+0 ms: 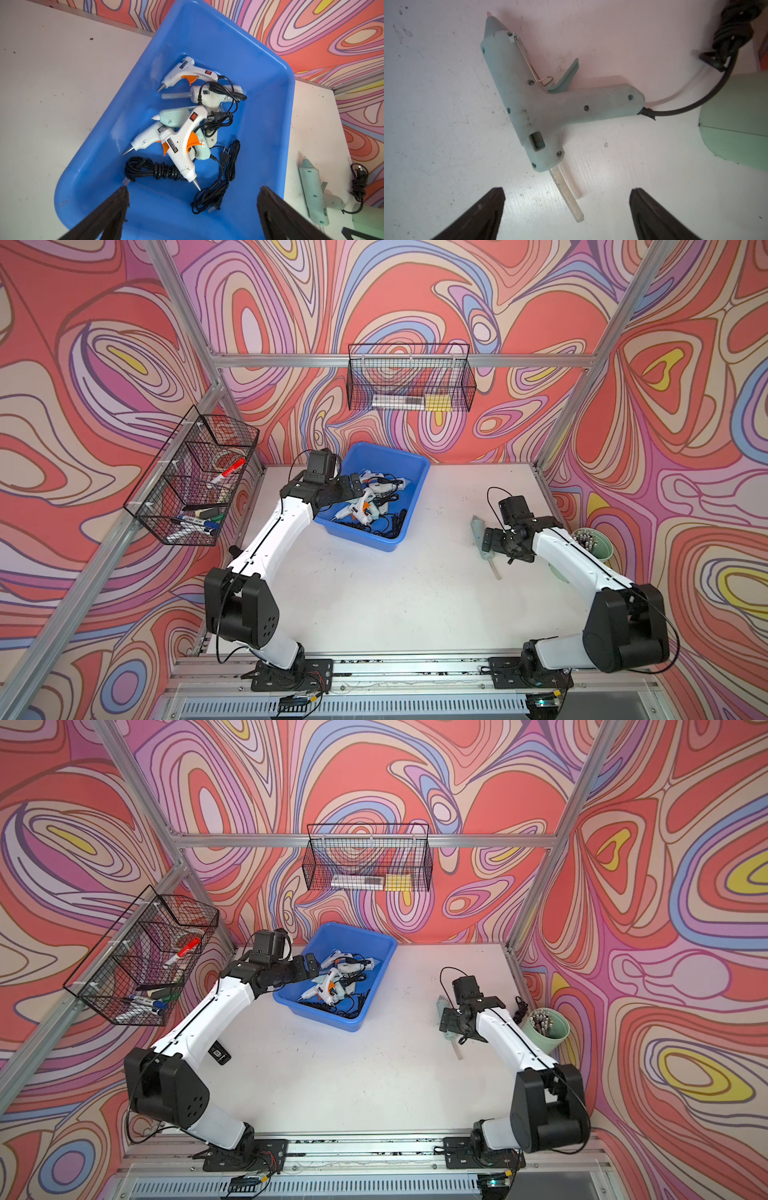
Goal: Put the hot melt glue gun into the storage box
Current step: Pick up the hot melt adhesive gun from the center of the board.
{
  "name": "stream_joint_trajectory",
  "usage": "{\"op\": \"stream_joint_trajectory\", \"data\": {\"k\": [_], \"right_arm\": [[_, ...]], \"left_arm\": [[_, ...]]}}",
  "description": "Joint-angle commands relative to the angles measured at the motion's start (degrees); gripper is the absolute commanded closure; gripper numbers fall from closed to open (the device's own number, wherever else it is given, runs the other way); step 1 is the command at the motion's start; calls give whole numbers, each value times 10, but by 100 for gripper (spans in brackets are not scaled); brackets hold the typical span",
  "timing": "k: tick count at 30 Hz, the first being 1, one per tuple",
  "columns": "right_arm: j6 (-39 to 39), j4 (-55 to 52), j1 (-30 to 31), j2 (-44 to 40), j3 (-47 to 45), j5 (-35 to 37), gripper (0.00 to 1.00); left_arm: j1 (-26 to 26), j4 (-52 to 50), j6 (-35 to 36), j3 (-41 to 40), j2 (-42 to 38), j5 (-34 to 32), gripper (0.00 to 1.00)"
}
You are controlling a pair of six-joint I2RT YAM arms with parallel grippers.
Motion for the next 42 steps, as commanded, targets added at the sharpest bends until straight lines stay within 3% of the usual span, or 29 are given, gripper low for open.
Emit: {"op": "stream_joint_trajectory", "data": {"k": [1, 15, 35, 38, 42], "right_arm": [[-19, 30, -8, 36, 12, -36, 8], [-1, 97, -11, 131, 23, -86, 27], [2, 118, -9, 170, 15, -41, 43], [-7, 115, -4, 175, 16, -32, 51], [-16, 116, 16, 172, 17, -15, 68]], "left_arm": [[-6, 9, -9, -21, -35, 17, 1], [-15, 29, -33, -78, -95, 12, 1], [-16, 48, -54, -88, -89, 25, 1], [-16, 47, -59, -92, -88, 20, 1], [-16, 50, -63, -96, -86, 15, 1]]}}
